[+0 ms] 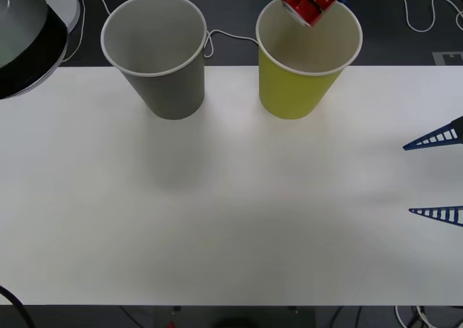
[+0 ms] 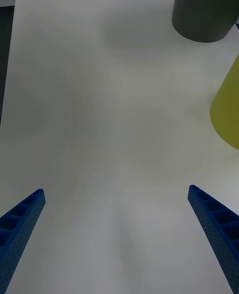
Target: Put the can into the green bin and the plastic bottle into the gray bin
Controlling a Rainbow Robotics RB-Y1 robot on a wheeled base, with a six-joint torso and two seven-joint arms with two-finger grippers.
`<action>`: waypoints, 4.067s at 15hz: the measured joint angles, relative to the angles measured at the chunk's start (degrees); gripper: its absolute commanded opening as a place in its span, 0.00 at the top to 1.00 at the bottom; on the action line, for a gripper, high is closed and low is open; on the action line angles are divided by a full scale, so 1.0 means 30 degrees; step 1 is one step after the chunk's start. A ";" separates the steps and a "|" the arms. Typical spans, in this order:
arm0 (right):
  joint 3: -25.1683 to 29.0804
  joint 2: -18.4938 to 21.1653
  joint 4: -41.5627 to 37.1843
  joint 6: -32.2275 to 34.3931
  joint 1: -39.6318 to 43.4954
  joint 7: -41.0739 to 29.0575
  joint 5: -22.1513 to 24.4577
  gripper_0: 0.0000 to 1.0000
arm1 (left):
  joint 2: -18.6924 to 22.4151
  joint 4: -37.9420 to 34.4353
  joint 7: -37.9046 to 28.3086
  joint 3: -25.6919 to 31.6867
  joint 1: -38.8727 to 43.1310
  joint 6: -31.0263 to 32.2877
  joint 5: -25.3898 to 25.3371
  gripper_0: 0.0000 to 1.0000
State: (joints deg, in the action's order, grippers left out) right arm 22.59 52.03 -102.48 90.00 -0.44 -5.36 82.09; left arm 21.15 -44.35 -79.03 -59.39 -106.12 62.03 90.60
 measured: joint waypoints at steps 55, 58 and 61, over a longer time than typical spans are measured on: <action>0.0000 0.0000 0.0000 0.0000 0.0000 0.0000 0.0000 0.00 | 1.3359 -1.9969 1.9990 2.1641 2.9111 0.7430 -0.3061 0.00; 0.0000 0.0000 0.0000 0.0000 0.0000 0.0000 0.0000 0.00 | 1.2295 -1.9945 2.1610 2.2304 3.0390 0.7432 -0.2677 0.00; 0.0000 0.0000 0.0000 0.0000 0.0000 0.0000 0.0000 0.00 | 1.1536 -1.9962 2.2480 2.2714 3.1218 0.7436 -0.2368 0.00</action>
State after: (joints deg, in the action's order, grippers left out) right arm 22.59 52.03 -102.48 90.00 -0.44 -5.36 82.09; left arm 55.76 -104.23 -11.59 8.75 -12.46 84.34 83.49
